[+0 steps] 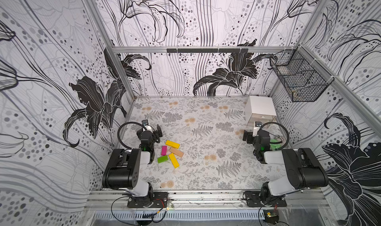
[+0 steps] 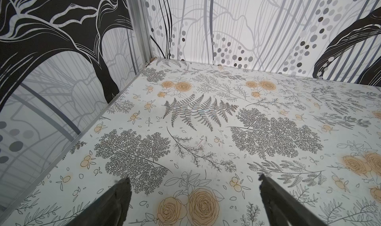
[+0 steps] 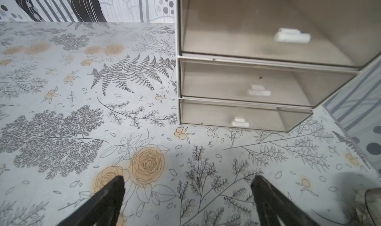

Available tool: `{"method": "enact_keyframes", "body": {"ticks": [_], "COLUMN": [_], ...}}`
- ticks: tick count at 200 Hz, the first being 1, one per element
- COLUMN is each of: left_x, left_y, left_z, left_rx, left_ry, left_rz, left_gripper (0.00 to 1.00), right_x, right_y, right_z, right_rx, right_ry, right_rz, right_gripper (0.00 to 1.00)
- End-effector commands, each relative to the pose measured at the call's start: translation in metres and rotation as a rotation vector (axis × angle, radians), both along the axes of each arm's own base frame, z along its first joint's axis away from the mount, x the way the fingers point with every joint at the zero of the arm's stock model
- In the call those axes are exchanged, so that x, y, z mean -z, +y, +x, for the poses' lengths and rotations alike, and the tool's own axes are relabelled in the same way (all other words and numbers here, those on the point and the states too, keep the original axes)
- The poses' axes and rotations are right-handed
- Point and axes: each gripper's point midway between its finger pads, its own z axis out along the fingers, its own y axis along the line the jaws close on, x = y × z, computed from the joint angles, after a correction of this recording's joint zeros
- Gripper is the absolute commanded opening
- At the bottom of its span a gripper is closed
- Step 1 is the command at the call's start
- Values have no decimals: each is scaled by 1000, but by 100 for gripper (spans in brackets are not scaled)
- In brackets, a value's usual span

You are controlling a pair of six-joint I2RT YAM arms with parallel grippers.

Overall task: Assemble the letter h with building blocks
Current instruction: Pick up the building block from the center of the board.

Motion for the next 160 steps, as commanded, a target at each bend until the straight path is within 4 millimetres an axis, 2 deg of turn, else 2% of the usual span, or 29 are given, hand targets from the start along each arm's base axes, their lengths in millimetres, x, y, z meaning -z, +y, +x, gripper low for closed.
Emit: {"method": "enact_keyframes", "body": {"ticks": [1, 160], "left_x": [-11, -11], "left_y": [2, 2], "left_z": [3, 3], "left_rx": [-1, -4], "left_ry": [-47, -43], "left_rz": [2, -3], "left_gripper": [99, 99], "right_x": [-14, -15], "right_y": [2, 2], "right_z": [7, 7], "right_rx": [-17, -17], "right_ry": [-48, -49], "right_rz": [-9, -7], "right_gripper": [99, 99]}}
